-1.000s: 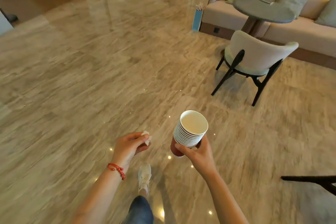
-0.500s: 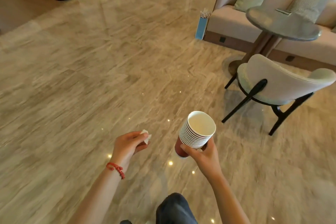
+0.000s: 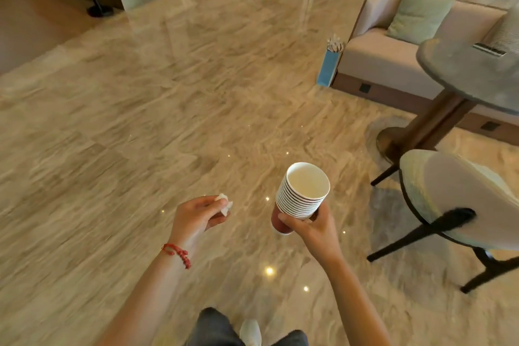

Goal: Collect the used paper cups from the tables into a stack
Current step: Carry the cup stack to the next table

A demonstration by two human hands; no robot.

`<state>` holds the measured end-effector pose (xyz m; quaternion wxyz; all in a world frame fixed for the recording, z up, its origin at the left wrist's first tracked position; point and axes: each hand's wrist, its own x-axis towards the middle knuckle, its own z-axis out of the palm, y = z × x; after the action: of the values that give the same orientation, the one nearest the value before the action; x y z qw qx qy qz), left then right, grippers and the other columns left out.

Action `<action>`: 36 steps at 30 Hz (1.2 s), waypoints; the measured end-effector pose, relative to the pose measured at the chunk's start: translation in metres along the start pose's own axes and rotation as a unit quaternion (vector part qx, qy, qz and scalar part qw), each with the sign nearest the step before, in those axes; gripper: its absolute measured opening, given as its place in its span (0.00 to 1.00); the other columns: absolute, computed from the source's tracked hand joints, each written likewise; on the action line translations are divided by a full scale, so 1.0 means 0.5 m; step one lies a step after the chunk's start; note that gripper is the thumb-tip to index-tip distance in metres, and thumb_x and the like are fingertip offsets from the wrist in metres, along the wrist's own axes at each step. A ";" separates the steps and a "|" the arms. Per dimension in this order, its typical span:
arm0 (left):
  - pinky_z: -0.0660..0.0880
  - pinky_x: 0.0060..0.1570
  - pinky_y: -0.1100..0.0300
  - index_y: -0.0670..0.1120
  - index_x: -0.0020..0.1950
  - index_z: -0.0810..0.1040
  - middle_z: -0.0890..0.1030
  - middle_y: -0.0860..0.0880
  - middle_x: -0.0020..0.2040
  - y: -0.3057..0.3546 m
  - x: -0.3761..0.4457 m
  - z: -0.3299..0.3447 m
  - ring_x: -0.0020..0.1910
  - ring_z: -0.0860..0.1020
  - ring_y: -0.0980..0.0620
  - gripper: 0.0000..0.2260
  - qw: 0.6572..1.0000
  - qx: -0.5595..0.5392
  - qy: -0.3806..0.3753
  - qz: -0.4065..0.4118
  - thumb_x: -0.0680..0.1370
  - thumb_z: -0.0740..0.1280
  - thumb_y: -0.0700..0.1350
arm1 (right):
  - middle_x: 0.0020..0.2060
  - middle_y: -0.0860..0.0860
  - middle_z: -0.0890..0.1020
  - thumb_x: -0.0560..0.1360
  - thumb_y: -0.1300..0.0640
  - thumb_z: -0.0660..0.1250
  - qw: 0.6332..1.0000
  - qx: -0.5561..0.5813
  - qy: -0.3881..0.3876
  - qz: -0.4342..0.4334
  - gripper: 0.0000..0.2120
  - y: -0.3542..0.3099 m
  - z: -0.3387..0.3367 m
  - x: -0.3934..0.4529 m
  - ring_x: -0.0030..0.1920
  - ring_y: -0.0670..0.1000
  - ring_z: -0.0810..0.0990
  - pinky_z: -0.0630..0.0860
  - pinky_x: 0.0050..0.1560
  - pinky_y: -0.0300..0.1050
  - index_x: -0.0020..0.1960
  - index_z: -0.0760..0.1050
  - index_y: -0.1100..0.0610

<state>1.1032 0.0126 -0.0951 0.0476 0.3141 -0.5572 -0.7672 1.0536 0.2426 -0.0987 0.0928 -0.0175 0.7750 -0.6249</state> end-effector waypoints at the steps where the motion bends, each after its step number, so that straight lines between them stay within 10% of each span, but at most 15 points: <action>1: 0.80 0.35 0.62 0.42 0.38 0.84 0.85 0.43 0.39 0.022 0.043 0.012 0.38 0.84 0.48 0.01 1.000 -0.003 0.005 0.005 0.68 0.75 0.38 | 0.50 0.47 0.82 0.62 0.57 0.80 1.000 0.000 -0.001 0.000 0.31 -0.009 0.006 0.049 0.50 0.42 0.80 0.76 0.46 0.36 0.61 0.72 0.54; 36: 0.79 0.33 0.64 0.39 0.41 0.82 0.85 0.46 0.36 0.726 1.739 0.648 0.35 0.83 0.53 0.01 0.999 0.022 -0.023 0.001 0.70 0.72 0.37 | 0.50 0.44 0.82 0.63 0.56 0.79 1.000 -0.002 0.026 0.003 0.31 -0.261 0.154 1.926 0.49 0.41 0.80 0.78 0.45 0.35 0.61 0.70 0.51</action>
<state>0.1355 -0.2238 -0.0880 0.0289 0.2965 -0.5756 -0.7615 0.1087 0.0018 -0.1047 0.0745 0.0006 0.7785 -0.6233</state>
